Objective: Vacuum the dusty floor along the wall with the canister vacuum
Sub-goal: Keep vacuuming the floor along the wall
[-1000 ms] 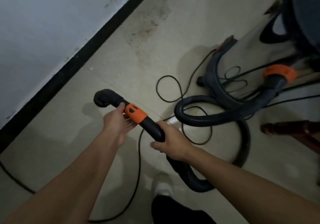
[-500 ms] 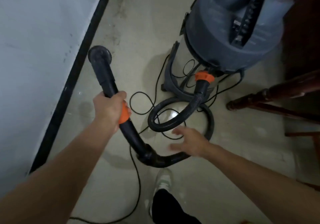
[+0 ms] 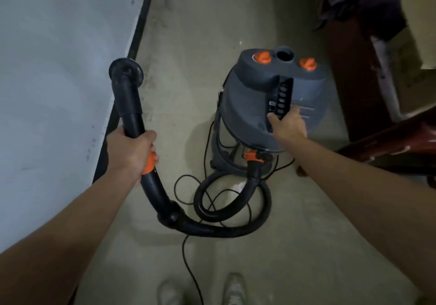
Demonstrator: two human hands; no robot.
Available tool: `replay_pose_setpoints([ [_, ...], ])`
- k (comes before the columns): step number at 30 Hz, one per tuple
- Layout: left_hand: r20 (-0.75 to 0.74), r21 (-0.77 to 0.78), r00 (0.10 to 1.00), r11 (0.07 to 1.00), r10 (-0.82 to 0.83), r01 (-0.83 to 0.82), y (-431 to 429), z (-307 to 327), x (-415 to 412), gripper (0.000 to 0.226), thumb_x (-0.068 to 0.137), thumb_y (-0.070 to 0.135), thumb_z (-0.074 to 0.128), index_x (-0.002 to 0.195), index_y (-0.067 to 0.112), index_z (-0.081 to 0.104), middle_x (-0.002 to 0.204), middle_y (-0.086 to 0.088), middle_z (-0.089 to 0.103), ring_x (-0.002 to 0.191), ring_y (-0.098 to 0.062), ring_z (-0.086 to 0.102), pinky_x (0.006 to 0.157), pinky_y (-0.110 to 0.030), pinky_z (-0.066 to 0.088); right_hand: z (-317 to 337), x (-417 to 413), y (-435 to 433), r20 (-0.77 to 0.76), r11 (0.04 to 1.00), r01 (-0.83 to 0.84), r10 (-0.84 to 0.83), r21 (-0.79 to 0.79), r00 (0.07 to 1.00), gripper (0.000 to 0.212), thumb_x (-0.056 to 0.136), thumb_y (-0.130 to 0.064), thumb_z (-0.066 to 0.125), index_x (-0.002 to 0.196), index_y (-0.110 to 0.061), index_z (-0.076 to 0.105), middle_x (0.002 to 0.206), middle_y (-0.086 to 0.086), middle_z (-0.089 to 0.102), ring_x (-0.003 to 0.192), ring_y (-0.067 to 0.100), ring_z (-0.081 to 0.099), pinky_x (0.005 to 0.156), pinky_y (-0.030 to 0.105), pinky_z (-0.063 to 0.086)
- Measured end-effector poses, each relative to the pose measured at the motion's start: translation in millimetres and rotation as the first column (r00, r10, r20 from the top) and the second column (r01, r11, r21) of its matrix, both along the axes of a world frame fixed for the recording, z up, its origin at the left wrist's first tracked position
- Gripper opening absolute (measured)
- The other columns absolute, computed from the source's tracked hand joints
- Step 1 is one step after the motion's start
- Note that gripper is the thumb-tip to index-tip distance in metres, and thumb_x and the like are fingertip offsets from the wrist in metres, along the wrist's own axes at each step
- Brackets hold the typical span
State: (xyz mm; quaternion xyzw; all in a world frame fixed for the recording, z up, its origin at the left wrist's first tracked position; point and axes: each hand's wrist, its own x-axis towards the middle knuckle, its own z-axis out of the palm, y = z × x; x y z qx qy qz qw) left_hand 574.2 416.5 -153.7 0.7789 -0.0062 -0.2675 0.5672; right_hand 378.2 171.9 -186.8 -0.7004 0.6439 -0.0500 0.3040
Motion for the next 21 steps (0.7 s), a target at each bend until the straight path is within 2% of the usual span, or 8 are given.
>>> replay_pose_setpoints([
  [4,-0.034,0.011,0.998,0.999,-0.046,0.047,-28.7,-24.7,17.8,0.012,0.079,0.001,0.062,0.089,0.005,0.056,0.06,-0.011,0.053,0.041,-0.019,0.048,0.046,-0.03,0.049,-23.5,25.1,-21.2,-0.024,0.987,0.082,-0.086,-0.139,0.996,0.061,0.096,-0.05,0.048,0.13,-0.001,0.036,0.125,0.024,0.057,0.118,0.041,0.052,0.086,0.042,0.041],
  [8,-0.068,0.034,0.99,0.992,-0.122,0.124,-56.8,-62.1,49.0,0.009,0.077,0.001,0.062,0.082,0.005,0.056,0.053,-0.009,0.053,0.037,-0.02,0.047,0.046,-0.032,0.045,-48.0,39.5,-42.2,-0.047,0.919,0.241,-0.268,-0.311,0.962,0.056,0.094,-0.059,0.04,0.119,-0.008,0.039,0.103,0.022,0.065,0.096,0.042,0.061,0.071,0.04,0.035],
  [13,-0.126,0.07,0.98,0.984,-0.154,0.164,-74.2,-89.7,82.9,0.012,0.075,0.002,0.064,0.083,-0.002,0.055,0.051,-0.01,0.052,0.039,-0.022,0.048,0.045,-0.034,0.045,-55.7,68.8,-65.8,-0.099,0.865,0.329,-0.392,-0.379,0.915,0.053,0.093,-0.06,0.039,0.112,-0.011,0.041,0.098,0.021,0.066,0.091,0.041,0.062,0.07,0.04,0.032],
  [21,-0.151,0.109,0.961,0.963,-0.229,0.247,-122.9,-82.4,116.0,0.008,0.075,0.005,0.063,0.08,0.004,0.056,0.053,-0.01,0.054,0.04,-0.024,0.051,0.04,-0.028,0.042,-52.0,91.7,-109.5,-0.066,0.881,0.309,-0.354,-0.358,0.933,0.051,0.093,-0.053,0.044,0.115,-0.007,0.041,0.098,0.023,0.064,0.092,0.043,0.06,0.07,0.039,0.034],
])
